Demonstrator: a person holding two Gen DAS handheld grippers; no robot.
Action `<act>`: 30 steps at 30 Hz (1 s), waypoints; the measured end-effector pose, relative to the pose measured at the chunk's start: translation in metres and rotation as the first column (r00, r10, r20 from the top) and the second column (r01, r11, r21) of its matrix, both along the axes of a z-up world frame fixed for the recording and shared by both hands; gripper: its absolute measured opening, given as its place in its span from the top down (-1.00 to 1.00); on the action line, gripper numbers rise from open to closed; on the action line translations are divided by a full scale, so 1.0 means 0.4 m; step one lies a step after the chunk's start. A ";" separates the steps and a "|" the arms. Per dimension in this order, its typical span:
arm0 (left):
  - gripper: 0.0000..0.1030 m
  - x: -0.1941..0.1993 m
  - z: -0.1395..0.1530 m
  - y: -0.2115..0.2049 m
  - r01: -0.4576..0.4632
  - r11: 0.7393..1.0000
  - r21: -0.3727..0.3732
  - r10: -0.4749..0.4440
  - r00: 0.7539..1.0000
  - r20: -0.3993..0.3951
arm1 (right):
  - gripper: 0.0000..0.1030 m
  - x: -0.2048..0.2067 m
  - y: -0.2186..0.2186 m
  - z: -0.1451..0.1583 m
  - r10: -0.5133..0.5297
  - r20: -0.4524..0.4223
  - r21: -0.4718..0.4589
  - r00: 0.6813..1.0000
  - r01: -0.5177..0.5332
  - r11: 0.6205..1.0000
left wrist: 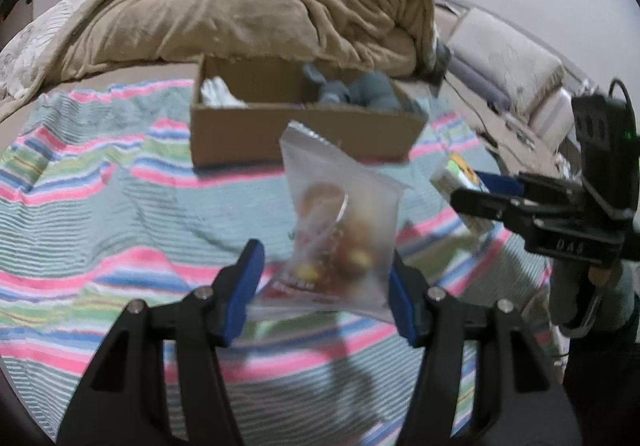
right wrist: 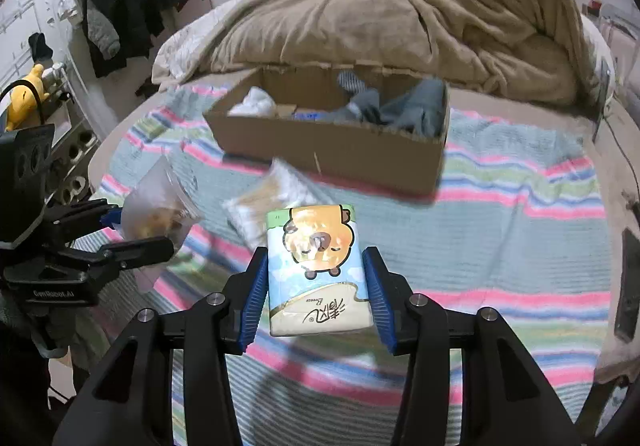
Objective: Organize objects
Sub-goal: 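Place the snack bag and cartoon tissue pack into the box, open both tools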
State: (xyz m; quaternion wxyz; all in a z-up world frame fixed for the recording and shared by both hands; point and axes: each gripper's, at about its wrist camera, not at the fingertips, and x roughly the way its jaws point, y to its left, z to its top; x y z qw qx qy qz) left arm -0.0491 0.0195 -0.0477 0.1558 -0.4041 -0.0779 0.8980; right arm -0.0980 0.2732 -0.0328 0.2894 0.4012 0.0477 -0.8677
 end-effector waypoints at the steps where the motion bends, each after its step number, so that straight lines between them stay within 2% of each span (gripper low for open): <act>1: -0.15 -0.001 0.007 -0.002 -0.007 1.000 0.001 0.007 1.000 -0.006 | 0.04 -0.003 -0.002 0.008 0.000 -0.008 -0.002 1.000 0.000 1.000; 13: -0.15 -0.091 0.084 -0.056 -0.063 0.998 0.005 0.063 0.995 -0.078 | 0.04 -0.080 -0.031 0.092 -0.006 -0.082 -0.029 0.997 0.003 1.000; 23: -0.15 -0.180 0.095 -0.061 -0.053 0.998 0.022 0.055 0.994 -0.095 | 0.04 -0.143 -0.057 0.127 -0.005 -0.112 -0.029 0.994 0.002 1.000; 30: -0.15 -0.233 0.089 -0.063 -0.062 0.998 -0.001 0.062 0.994 -0.095 | 0.04 -0.188 -0.056 0.139 -0.028 -0.117 -0.035 0.993 0.024 0.999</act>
